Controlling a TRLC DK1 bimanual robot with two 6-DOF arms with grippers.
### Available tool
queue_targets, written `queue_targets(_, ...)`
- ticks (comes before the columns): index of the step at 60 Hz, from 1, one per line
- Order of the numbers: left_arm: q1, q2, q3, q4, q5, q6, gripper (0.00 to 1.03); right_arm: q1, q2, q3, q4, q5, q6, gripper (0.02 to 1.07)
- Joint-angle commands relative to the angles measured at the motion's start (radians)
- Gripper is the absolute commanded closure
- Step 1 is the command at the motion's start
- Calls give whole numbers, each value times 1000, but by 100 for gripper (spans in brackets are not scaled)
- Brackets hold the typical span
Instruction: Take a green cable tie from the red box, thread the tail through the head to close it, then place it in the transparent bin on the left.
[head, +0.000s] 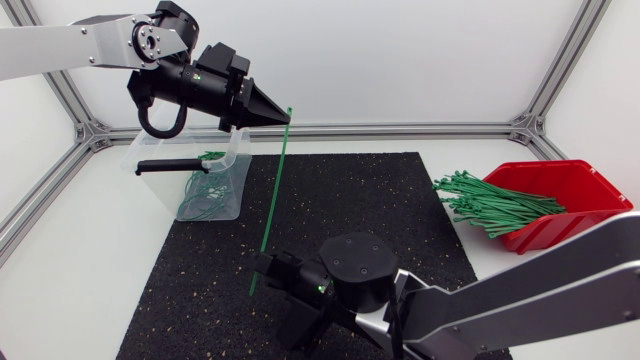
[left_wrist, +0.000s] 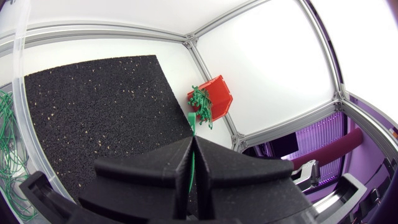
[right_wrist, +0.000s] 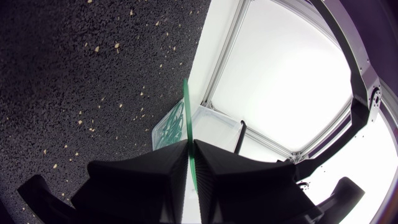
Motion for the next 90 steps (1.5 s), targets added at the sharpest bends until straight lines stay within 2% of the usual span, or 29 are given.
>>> queue_targets(1,9,-13,-34,-9,16,28,100,7,15,29,11,15,-27,99)
queue_targets(6,13,-13,-35,-9,16,35,100,7,10,33,11,20,-26,99)
queue_targets(20,20,-20,-34,-13,15,44,100,5,1,23,9,26,-24,75)
queue_targets(63,13,-29,-35,-16,15,42,100,1,-20,-29,9,24,-23,74)
queue_targets(90,3,-46,-54,-26,15,50,100,-50,-3,-28,8,-68,-109,70)
